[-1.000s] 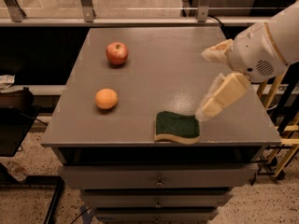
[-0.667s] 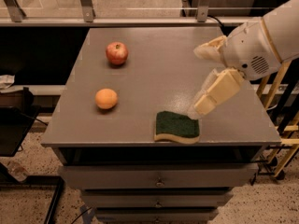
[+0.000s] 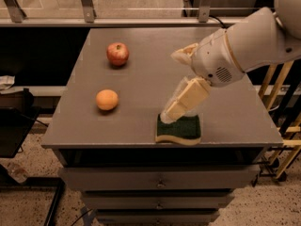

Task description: Move orange near apple

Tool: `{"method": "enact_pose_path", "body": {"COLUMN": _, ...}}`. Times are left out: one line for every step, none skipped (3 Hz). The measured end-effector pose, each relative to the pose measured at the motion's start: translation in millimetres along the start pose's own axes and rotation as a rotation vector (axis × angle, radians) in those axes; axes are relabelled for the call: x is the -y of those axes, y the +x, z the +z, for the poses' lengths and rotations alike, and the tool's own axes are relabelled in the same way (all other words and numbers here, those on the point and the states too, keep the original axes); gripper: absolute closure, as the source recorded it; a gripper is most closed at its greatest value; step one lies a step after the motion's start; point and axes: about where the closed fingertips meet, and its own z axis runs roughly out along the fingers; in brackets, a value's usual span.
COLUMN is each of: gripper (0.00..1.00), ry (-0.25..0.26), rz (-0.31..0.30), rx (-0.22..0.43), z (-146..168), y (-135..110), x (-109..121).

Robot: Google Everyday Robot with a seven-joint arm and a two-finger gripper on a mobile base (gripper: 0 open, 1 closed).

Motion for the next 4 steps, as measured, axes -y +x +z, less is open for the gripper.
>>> {"method": "enact_pose_path", "body": {"gripper": 0.00, "ry": 0.020, "rz": -0.042, "rx": -0.018, "z": 45.8, "y": -10.2, "x": 3.8}}
{"method": "enact_pose_path", "body": {"gripper": 0.00, "ry": 0.044, "rz": -0.049, "rx": -0.017, "z": 83.2, "y": -16.3, "x": 8.7}}
{"method": "enact_pose_path", "body": {"gripper": 0.00, "ry": 0.036, "rz": -0.040, "rx": 0.013, "z": 110.5, "y": -23.0, "x": 7.5}}
{"method": "enact_pose_path", "body": {"gripper": 0.00, "ry": -0.001, "rz": -0.036, "rx": 0.056, "z": 140.6, "y": -37.1, "x": 0.4}}
